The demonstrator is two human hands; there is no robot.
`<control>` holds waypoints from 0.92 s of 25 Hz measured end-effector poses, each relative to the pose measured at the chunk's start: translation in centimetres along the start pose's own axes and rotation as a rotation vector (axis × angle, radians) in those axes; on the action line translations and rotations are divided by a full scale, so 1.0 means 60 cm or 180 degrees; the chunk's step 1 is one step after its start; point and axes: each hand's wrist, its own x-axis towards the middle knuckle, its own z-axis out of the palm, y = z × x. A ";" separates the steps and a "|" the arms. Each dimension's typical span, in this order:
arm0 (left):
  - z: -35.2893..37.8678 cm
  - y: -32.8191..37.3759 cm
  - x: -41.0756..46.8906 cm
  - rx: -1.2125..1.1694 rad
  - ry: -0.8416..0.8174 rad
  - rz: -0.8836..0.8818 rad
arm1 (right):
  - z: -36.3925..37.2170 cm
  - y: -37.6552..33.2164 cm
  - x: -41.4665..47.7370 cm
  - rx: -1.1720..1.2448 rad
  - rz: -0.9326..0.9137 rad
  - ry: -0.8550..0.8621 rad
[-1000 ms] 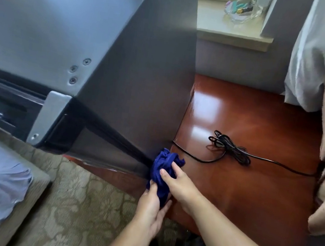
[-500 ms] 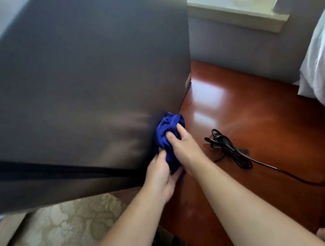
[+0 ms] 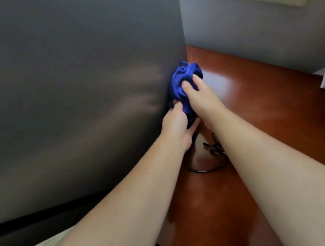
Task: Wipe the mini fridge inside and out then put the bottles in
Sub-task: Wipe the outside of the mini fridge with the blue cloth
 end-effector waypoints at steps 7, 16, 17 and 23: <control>-0.001 -0.010 0.004 -0.0376 0.0145 0.0020 | -0.011 0.015 0.014 -0.0137 -0.0275 0.0330; -0.040 -0.013 -0.026 -0.0737 -0.0505 0.0024 | 0.001 0.024 -0.010 -0.0072 -0.0248 -0.0095; -0.049 -0.020 -0.030 -0.0672 -0.0352 0.0018 | 0.008 0.030 -0.026 -0.0038 -0.0163 -0.0129; -0.154 -0.060 -0.092 -0.0671 0.0165 -0.0037 | 0.071 0.074 -0.143 -0.0052 0.0114 -0.0217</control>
